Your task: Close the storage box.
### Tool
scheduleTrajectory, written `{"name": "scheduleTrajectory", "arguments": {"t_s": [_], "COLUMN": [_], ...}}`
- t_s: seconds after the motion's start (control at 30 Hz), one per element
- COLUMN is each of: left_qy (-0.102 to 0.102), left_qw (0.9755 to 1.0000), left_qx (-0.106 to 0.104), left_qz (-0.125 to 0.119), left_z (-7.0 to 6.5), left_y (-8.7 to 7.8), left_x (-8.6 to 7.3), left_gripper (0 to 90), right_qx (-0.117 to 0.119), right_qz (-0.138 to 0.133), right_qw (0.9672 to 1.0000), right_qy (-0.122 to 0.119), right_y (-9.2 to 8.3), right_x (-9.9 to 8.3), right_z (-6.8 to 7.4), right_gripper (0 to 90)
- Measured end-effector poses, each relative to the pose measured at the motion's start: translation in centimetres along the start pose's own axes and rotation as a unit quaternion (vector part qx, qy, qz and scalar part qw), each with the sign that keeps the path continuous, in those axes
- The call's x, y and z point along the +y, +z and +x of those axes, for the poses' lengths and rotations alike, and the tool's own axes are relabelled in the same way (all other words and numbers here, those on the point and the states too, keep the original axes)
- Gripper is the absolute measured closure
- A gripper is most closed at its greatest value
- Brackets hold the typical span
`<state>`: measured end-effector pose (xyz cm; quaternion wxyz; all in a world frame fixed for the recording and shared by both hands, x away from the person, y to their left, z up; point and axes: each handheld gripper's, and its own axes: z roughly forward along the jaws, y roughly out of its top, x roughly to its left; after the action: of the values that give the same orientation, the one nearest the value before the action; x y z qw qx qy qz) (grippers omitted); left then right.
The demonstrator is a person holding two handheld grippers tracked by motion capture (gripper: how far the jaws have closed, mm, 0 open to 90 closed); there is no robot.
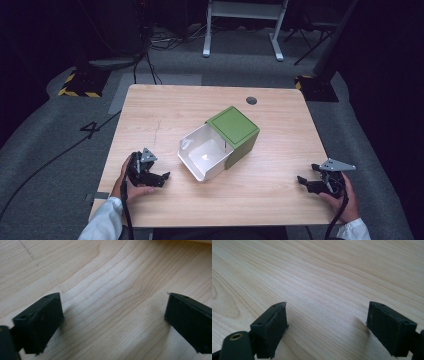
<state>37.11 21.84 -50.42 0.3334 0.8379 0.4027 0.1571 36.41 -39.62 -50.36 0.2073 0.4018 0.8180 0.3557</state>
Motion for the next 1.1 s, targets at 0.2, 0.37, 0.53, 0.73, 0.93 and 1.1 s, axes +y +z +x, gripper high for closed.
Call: {"name": "scheduleTrajectory", "arguments": {"t_s": [0.2,0.37,0.53,0.73,0.93,1.1], "left_qy": [0.033,0.034,0.043,0.052,0.056,0.048], "left_qw": [0.9979,0.9965,0.9958,0.9953,0.9935,0.9919], "left_qx": [-0.044,-0.054,-0.052,-0.055,-0.062,-0.073], "left_qz": [-0.032,-0.054,-0.061,-0.06,-0.077,-0.092], "left_z": [-1.2,-2.0,-2.4,-2.6,-2.8,-3.0], "left_y": [-0.3,-0.4,-0.3,0.2,-0.2,-0.2], "left_x": [1.3,2.5,3.3,3.8,4.1,4.8], "left_gripper": [16.8,18.5,22.1,22.4,24.4,23.6], "right_qx": [0.001,0.001,0.001,0.0,0.0,0.002], "right_qz": [0.001,0.001,0.0,0.0,0.0,0.001], "right_qw": [1.0,1.0,1.0,1.0,1.0,1.0], "right_qy": [0.0,0.001,0.0,-0.001,-0.001,0.0], "right_y": [0.0,0.0,0.0,0.0,0.0,0.0], "right_x": [0.0,0.0,0.0,0.0,0.0,0.0], "right_z": [0.0,0.0,0.0,0.0,0.0,0.0], "right_gripper": [16.7,16.7,16.7,16.7,16.7,16.7]}}
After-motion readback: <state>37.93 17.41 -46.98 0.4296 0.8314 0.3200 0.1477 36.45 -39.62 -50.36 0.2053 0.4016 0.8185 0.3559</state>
